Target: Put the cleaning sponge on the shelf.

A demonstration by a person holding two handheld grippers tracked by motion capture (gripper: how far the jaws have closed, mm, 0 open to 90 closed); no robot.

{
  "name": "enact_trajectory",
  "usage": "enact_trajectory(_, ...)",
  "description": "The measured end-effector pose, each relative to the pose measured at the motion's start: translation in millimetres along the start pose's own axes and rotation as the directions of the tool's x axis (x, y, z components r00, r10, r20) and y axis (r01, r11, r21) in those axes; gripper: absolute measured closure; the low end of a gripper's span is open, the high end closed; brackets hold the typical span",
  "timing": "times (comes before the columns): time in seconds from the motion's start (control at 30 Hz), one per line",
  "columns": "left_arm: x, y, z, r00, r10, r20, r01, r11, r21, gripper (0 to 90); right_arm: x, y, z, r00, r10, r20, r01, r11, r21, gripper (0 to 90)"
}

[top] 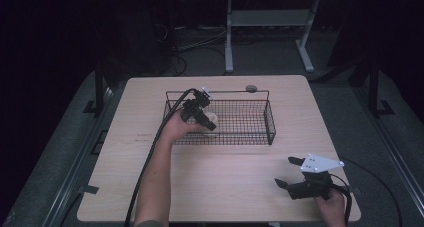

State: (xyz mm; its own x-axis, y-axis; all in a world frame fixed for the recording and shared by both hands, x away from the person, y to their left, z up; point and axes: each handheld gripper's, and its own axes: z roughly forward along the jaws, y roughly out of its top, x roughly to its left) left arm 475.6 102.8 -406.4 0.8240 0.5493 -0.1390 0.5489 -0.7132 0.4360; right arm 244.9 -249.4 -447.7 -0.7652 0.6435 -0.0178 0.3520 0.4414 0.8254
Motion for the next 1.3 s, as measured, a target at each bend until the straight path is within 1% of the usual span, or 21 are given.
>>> enact_trajectory(0.07,-0.2,-0.1,-0.5,1.0,-0.002,-0.005,0.002,1.0,-0.001,24.5,0.2,0.1,0.2,1.0,-0.001,-0.001,0.001,1.0,0.001,13.4)
enact_trajectory(0.2,-1.1,0.1,-1.7,1.0,0.005,0.0,-0.005,1.0,0.001,23.6,0.5,0.3,0.4,1.0,-0.002,0.0,0.002,1.0,0.001,13.4)
enact_trajectory(0.4,-1.0,-0.4,-4.5,1.0,0.001,0.001,-0.001,1.0,0.001,23.0,0.2,0.2,0.2,1.0,-0.001,0.0,0.001,1.0,0.0,13.4)
enact_trajectory(0.5,-1.2,-0.4,-7.2,1.0,0.005,-0.008,-0.005,1.0,-0.006,22.3,0.4,0.3,0.3,1.0,0.0,0.0,0.0,1.0,0.001,13.4)
enact_trajectory(0.53,-1.9,-0.2,-7.8,0.9999,-0.002,-0.012,0.002,0.9999,-0.014,22.2,0.3,0.3,0.4,1.0,-0.002,0.001,0.002,1.0,0.002,13.4)
enact_trajectory(0.6,-1.8,0.0,-9.5,1.0,0.003,-0.007,-0.003,0.9999,-0.012,21.2,0.4,0.4,0.4,1.0,-0.002,0.001,0.002,1.0,0.002,13.4)
enact_trajectory(0.67,-2.2,0.0,-10.2,0.9999,0.006,-0.012,-0.006,1.0,-0.008,21.2,0.5,0.4,0.3,1.0,-0.001,0.0,0.001,1.0,0.001,13.4)
enact_trajectory(0.77,-3.1,0.3,-11.9,0.9999,0.007,-0.011,-0.007,0.9999,-0.011,20.8,0.5,0.4,0.2,1.0,-0.001,0.001,0.001,1.0,0.002,13.4)
enact_trajectory(0.8,-4.3,0.4,-12.2,0.9999,0.002,-0.011,-0.002,0.9998,-0.02,20.8,0.6,0.4,0.2,1.0,-0.001,0.0,0.001,1.0,0.001,13.4)
enact_trajectory(0.9,-5.7,1.2,-13.8,0.9999,0.006,-0.008,-0.006,0.9997,-0.022,20.8,0.9,0.5,0.2,1.0,0.002,-0.002,-0.002,1.0,0.0,13.4)
enact_trajectory(0.97,-6.9,2.3,-15.9,0.9997,0.02,-0.012,-0.02,0.9997,-0.017,20.8,0.9,0.6,0.0,1.0,0.002,-0.001,-0.002,1.0,0.0,13.4)
enact_trajectory(1.0,-7.9,2.7,-16.2,0.9998,0.017,-0.011,-0.018,0.9996,-0.021,20.8,0.9,0.6,0.0,1.0,0.001,0.0,-0.001,1.0,0.0,13.4)
enact_trajectory(1.07,-8.8,3.1,-17.4,0.9995,0.027,-0.018,-0.027,0.9994,-0.023,20.8,0.7,0.6,0.3,1.0,0.001,-0.002,-0.001,1.0,0.001,13.4)
enact_trajectory(1.13,-8.9,3.4,-18.4,0.9995,0.027,-0.015,-0.028,0.9993,-0.026,20.8,0.7,0.5,0.2,1.0,0.001,0.0,-0.001,1.0,0.001,13.4)
enact_trajectory(1.3,-9.2,3.5,-23.1,0.9993,0.032,-0.022,-0.033,0.9989,-0.035,20.8,0.4,0.4,-0.1,1.0,0.005,-0.001,-0.005,1.0,-0.001,13.4)
